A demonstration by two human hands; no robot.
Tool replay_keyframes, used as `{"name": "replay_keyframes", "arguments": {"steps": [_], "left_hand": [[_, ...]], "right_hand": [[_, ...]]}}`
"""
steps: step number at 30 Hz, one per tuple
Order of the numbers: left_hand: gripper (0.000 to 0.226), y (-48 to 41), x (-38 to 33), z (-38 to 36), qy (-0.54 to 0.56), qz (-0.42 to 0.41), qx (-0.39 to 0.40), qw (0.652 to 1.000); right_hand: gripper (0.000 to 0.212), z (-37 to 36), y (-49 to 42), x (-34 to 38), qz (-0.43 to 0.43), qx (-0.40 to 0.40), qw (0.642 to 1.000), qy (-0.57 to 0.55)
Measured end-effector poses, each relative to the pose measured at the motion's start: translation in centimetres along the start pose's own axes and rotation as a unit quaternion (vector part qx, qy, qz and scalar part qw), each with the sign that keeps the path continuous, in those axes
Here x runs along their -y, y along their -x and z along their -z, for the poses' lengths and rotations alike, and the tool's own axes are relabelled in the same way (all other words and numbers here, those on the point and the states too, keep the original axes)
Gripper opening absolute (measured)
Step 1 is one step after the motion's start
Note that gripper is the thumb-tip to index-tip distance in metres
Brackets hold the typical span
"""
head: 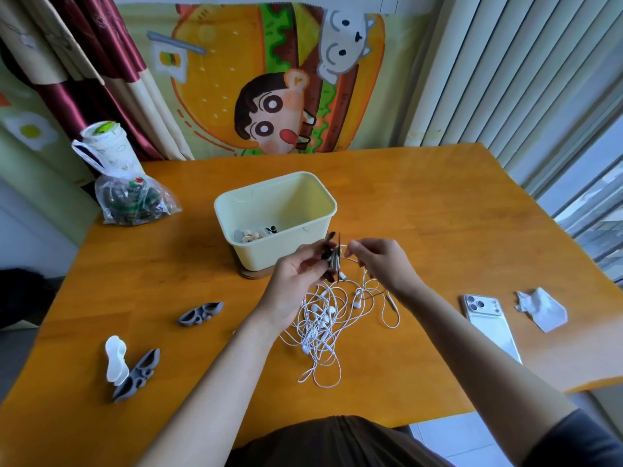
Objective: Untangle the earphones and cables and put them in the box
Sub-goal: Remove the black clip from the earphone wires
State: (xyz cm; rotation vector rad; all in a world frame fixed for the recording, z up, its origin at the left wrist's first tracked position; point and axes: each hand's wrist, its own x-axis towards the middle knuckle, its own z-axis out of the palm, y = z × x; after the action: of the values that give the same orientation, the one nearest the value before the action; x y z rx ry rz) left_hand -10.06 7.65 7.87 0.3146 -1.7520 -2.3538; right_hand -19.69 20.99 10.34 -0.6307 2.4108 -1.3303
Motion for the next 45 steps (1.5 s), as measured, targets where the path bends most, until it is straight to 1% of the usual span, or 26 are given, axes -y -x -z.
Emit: {"name": "replay_keyframes", "arguments": {"steps": [3, 6, 12, 14, 16, 22, 28, 30, 34, 37, 39, 41, 42, 44, 45], "left_hand": [[0.033, -0.6, -0.5, -0.3, 0.108, 0.008, -0.02, 0.994], [0.034, -1.2, -0.6, -0.3, 0.195, 0.014, -0.056, 0.979], [0.036, -1.5, -0.8, -0.2, 0.285, 0.021, -0.094, 0.954], [0.036, -1.8, -1.1, -0.1, 0.329, 0.027, -0.106, 0.938], [0.036, -2.1, -1.1, 0.1, 0.343, 0.033, -0.132, 0.93], [0.035, -1.8, -0.3, 0.2, 0.264, 0.052, -0.165, 0.949], [0.036, -1.8, -0.2, 0.5, 0.218, 0.074, -0.175, 0.957], [0.037, -1.8, -0.1, 0.6, 0.206, 0.088, -0.185, 0.957], [0.039, -1.7, 0.5, 0.9, 0.225, 0.11, -0.207, 0.946], [0.039, -1.7, 0.8, 0.6, 0.23, 0.111, -0.215, 0.942], [0.038, -1.6, 0.8, 0.2, 0.204, 0.102, -0.234, 0.945], [0.036, -1.5, 0.9, -0.1, 0.144, 0.079, -0.254, 0.953], [0.035, -1.5, 1.1, 0.0, 0.087, 0.062, -0.256, 0.961], [0.036, -1.4, 1.5, 0.4, -0.08, 0.019, -0.232, 0.969], [0.036, -1.3, 1.7, 0.7, -0.164, -0.003, -0.204, 0.965]], "right_hand": [[0.034, -1.1, 0.5, 0.1, -0.011, 0.019, 0.999, -0.045], [0.038, -2.4, 0.9, 0.4, -0.012, 0.03, 0.999, -0.035], [0.035, -3.1, 0.9, 0.7, -0.024, 0.064, 0.996, -0.053], [0.033, -3.3, 1.1, 0.6, -0.015, 0.081, 0.996, -0.021], [0.032, -3.4, 1.4, 0.5, 0.001, 0.081, 0.997, 0.013], [0.029, -3.1, 1.5, 0.1, 0.048, 0.066, 0.992, 0.1], [0.03, -3.3, 1.9, -0.3, 0.05, 0.071, 0.99, 0.115], [0.03, -3.4, 2.1, -0.4, 0.047, 0.071, 0.989, 0.119], [0.03, -3.4, 2.7, -0.7, 0.046, 0.067, 0.989, 0.121], [0.029, -3.6, 3.1, -0.6, 0.06, 0.074, 0.989, 0.117], [0.028, -3.9, 3.5, -0.5, 0.069, 0.072, 0.988, 0.117], [0.027, -3.9, 3.9, -0.3, 0.078, 0.067, 0.988, 0.115], [0.027, -3.8, 4.0, -0.2, 0.082, 0.069, 0.988, 0.115], [0.026, -3.5, 4.2, -0.1, 0.087, 0.081, 0.986, 0.117], [0.026, -3.3, 4.2, 0.0, 0.088, 0.086, 0.985, 0.118]]}}
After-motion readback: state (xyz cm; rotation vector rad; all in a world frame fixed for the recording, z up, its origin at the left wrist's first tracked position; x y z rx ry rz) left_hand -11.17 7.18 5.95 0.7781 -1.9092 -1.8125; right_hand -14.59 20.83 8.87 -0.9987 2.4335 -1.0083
